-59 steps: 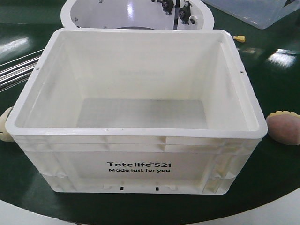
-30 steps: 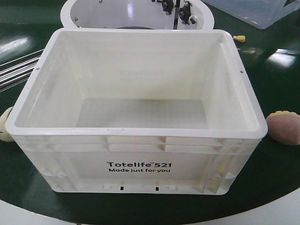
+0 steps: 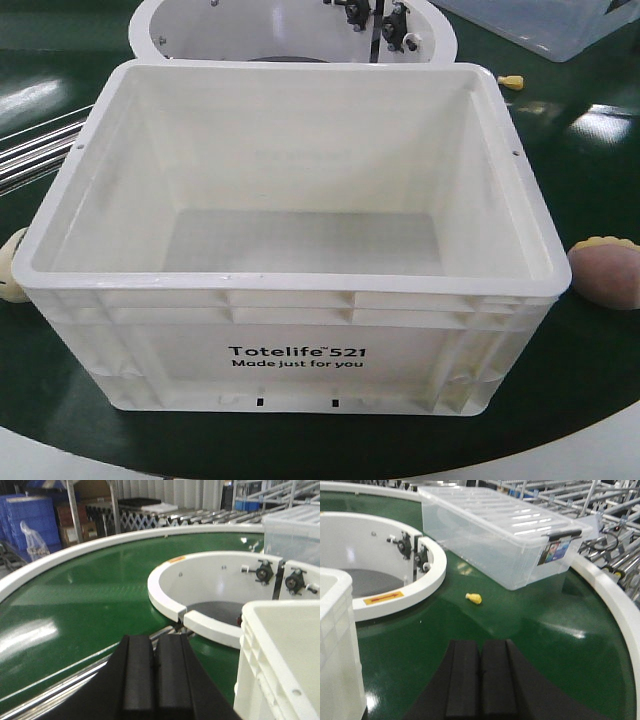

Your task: Place moving items into box and shelve

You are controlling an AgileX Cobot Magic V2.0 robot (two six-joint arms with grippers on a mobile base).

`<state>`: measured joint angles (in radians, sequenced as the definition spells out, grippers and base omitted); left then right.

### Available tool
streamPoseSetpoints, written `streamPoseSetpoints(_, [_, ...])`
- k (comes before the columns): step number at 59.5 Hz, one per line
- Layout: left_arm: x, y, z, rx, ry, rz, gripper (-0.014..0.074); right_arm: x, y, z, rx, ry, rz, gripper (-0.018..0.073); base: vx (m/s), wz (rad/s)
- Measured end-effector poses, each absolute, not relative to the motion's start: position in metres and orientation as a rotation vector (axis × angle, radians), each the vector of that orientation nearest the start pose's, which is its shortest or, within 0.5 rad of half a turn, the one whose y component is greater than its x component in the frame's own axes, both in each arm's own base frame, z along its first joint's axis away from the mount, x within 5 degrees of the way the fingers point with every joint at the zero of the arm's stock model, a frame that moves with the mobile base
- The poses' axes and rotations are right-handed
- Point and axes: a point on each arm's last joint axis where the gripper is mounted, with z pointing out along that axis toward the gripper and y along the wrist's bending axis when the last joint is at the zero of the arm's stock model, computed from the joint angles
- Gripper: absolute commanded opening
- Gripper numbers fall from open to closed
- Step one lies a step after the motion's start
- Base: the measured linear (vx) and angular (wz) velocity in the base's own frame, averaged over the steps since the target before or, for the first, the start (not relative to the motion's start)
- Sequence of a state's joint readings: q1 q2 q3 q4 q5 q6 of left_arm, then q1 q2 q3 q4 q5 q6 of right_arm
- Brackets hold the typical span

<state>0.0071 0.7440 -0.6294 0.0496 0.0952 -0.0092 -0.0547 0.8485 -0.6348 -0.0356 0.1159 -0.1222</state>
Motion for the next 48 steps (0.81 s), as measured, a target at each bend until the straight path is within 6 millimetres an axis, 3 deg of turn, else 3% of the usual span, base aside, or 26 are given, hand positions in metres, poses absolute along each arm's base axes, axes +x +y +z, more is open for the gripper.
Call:
streamPoseSetpoints(10, [0.168,0.002,0.339,0.025,1.743,0.039,0.0377,0.186,-0.01,0.319,-0.028,1.893,-0.089,0.0231,0.0,0.0])
streamPoseSetpoints(16, [0.168,0.002,0.339,0.025,1.744,0.039,0.0455,0.187,-0.01,0.317,-0.019,1.911,-0.079,0.0351,0.0,0.0])
streamPoseSetpoints(25, [0.168,0.002,0.34,0.016,1.729,0.031,0.047,0.188,-0.01,0.319,0.003,1.884,-0.063,0.0477,0.0,0.0])
streamPoseSetpoints(37, [0.168,0.002,0.339,-0.066,1.77,-0.033,0.047,0.188,-0.009,0.321,0.056,1.89,-0.014,0.0488,0.0,0.0])
streamPoseSetpoints(43, [0.17,0.004,0.349,-0.148,1.846,-0.071,0.047,0.188,-0.008,0.338,0.053,1.912,-0.004,0.0488,0.0,0.0])
streamPoseSetpoints(48, [0.177,0.007,0.374,-0.185,1.885,-0.063,0.047,0.191,-0.008,0.37,0.047,1.866,-0.004,0.0488,0.0,0.0])
